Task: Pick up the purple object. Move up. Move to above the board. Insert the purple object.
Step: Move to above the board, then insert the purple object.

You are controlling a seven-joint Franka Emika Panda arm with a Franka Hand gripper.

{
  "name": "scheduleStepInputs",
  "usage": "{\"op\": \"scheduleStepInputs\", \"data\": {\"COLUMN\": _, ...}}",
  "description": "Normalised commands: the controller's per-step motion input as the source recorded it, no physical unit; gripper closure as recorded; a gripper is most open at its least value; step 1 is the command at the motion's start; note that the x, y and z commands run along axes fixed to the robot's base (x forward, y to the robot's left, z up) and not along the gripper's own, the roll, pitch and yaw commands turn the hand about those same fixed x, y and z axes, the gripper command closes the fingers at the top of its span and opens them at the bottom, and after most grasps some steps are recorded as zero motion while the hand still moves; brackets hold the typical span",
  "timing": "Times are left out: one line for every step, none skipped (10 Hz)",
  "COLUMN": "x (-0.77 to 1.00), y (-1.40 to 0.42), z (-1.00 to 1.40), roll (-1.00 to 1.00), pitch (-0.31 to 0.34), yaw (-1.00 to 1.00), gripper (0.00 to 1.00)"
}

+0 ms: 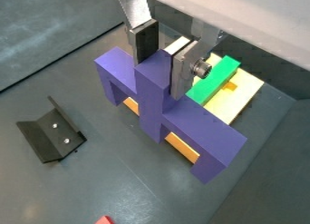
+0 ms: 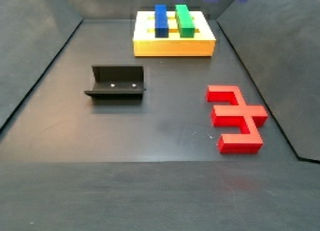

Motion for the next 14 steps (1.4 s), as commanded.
{"op": "scheduleStepInputs", "data": {"x": 0.05, "y": 0.00, "z": 0.24, "roll": -0.04, "pitch": 0.083, "yaw": -0.01, "gripper": 1.00}}
{"op": "scheduleStepInputs", "data": {"x": 0.76, "y": -1.40, "z": 0.41, "roll": -0.09, "pitch": 0.146, "yaw": -0.22, "gripper": 1.00}}
{"op": "scheduleStepInputs", "data": {"x": 0.76, "y": -1.40, "z": 0.35, "roll": -0.03, "pitch": 0.164, "yaw": -0.18, "gripper": 1.00}}
{"op": "scheduleStepInputs", "data": {"x": 0.84, "y": -1.40, "z": 0.32, "roll": 0.03, "pitch": 0.240, "yaw": -0.08, "gripper": 1.00}}
{"op": "scheduleStepInputs", "data": {"x": 0.95, "y": -1.40, "z": 0.36, "roll": 0.02, "pitch": 0.244, "yaw": -0.05, "gripper": 1.00}}
{"op": "scheduleStepInputs", "data": {"x": 0.47, "y": -0.70, "z": 0.19, "roll": 0.07, "pitch": 0.213, "yaw": -0.02, "gripper": 1.00}}
{"op": "scheduleStepInputs", "data": {"x": 0.19, "y": -0.25, "z": 0.07, "roll": 0.08, "pitch": 0.146, "yaw": -0.01, "gripper": 1.00}}
{"op": "scheduleStepInputs", "data": {"x": 0.00, "y": 0.00, "z": 0.00, "roll": 0.00, "pitch": -0.007, "yaw": 0.00, "gripper": 1.00}}
{"op": "scheduleStepInputs", "data": {"x": -0.01, "y": -0.01, "z": -0.04, "roll": 0.00, "pitch": -0.023, "yaw": 0.00, "gripper": 1.00}}
{"op": "scheduleStepInputs", "data": {"x": 0.00, "y": -0.14, "z": -0.47, "roll": 0.09, "pitch": 0.000, "yaw": 0.02, "gripper": 1.00}}
{"op": "scheduleStepInputs", "data": {"x": 0.27, "y": -0.39, "z": -0.91, "roll": 0.17, "pitch": 0.013, "yaw": 0.05, "gripper": 1.00}}
{"op": "scheduleStepInputs", "data": {"x": 0.43, "y": -0.59, "z": -0.92, "roll": 0.15, "pitch": 0.000, "yaw": 0.09, "gripper": 1.00}}
{"op": "scheduleStepInputs", "data": {"x": 0.48, "y": -0.63, "z": -0.90, "roll": 0.15, "pitch": 0.011, "yaw": 0.10, "gripper": 1.00}}
{"op": "scheduleStepInputs", "data": {"x": 0.47, "y": -0.63, "z": -0.87, "roll": 0.16, "pitch": 0.034, "yaw": 0.09, "gripper": 1.00}}
